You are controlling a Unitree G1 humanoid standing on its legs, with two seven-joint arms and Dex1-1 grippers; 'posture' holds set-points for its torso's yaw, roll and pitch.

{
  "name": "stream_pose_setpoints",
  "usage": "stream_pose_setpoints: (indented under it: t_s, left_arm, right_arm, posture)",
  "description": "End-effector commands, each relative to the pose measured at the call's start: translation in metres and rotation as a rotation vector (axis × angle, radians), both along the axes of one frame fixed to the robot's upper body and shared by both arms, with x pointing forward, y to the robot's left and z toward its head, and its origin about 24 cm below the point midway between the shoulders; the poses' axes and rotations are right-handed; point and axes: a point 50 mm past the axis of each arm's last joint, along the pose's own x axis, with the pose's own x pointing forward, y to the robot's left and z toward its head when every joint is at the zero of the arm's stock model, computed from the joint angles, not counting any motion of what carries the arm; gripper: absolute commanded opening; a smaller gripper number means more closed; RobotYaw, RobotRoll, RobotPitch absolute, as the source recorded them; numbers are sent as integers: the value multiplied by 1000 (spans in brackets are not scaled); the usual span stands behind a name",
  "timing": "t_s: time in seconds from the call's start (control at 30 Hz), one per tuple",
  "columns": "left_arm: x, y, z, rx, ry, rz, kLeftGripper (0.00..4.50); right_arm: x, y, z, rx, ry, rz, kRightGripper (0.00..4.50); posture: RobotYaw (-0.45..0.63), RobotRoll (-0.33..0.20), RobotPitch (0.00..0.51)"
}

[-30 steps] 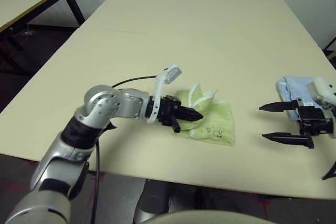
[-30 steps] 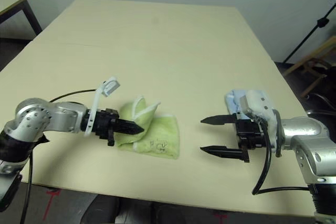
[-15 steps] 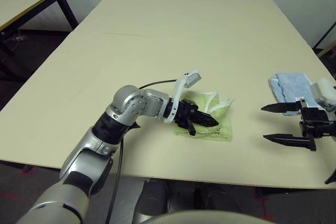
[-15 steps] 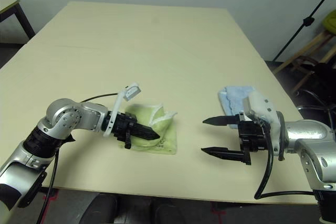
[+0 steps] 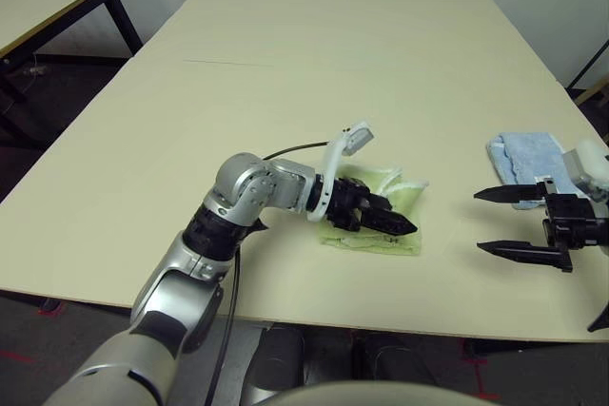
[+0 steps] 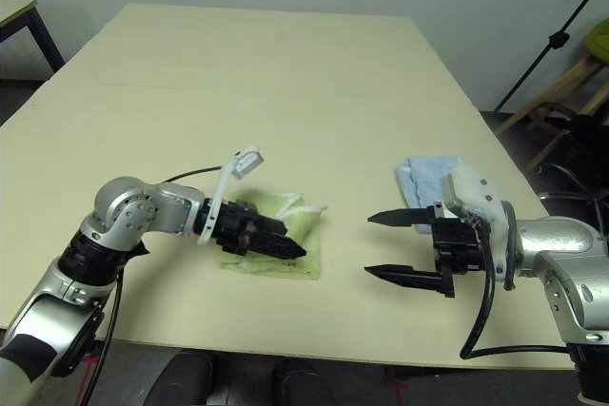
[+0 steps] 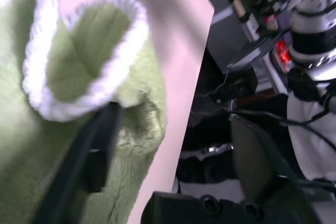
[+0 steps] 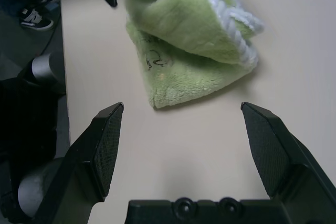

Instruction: Fold the towel and set it aside.

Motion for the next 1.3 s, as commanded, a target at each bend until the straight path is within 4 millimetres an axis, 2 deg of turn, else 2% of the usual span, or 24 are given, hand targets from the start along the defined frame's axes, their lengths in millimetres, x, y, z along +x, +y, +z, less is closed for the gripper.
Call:
stream_pose_setpoints:
  t_s: [0.03, 0.23, 0.43, 0.6, 0.67, 0.77, 0.87, 1.07, 1.3]
  left_arm:
    - [2, 4, 19, -39, -27, 2, 4481]
    - [-8, 10, 41, -102, -34, -61, 4481]
    - [-16, 5, 39, -73, -38, -108, 4481]
    - [-7, -14, 19, 45, -1, -107, 4481]
    - [0, -20, 7, 132, -45, -98, 4481]
    - [6, -20, -7, 219, -95, -107, 4481]
    - [10, -19, -12, 251, -128, -113, 4481]
    - [10, -19, -2, 249, -187, -151, 4481]
    - [6, -20, 30, 171, -269, -179, 4481]
  right_arm:
    - [2, 1, 0, 12, -6, 9, 4500]
    - [7, 4, 2, 21, -10, 15, 4500]
    - [11, 8, 1, 27, -11, 27, 4500]
    - [12, 7, -1, 19, -9, 32, 4500]
    - [12, 7, -2, 19, -12, 34, 4500]
    - [10, 5, -2, 21, -14, 27, 4500]
    - [6, 2, -3, 17, -9, 15, 4500]
    - [10, 9, 6, 102, -28, 1, 4500]
    - [15, 10, 10, 90, -27, 5, 4500]
  posture:
    - [133, 0, 84]
    - [147, 0, 79]
    - [156, 0, 75]
    - [158, 0, 74]
    - [142, 0, 77]
    - [129, 0, 81]
    - [122, 0, 84]
    - [120, 0, 84]
    - [147, 0, 83]
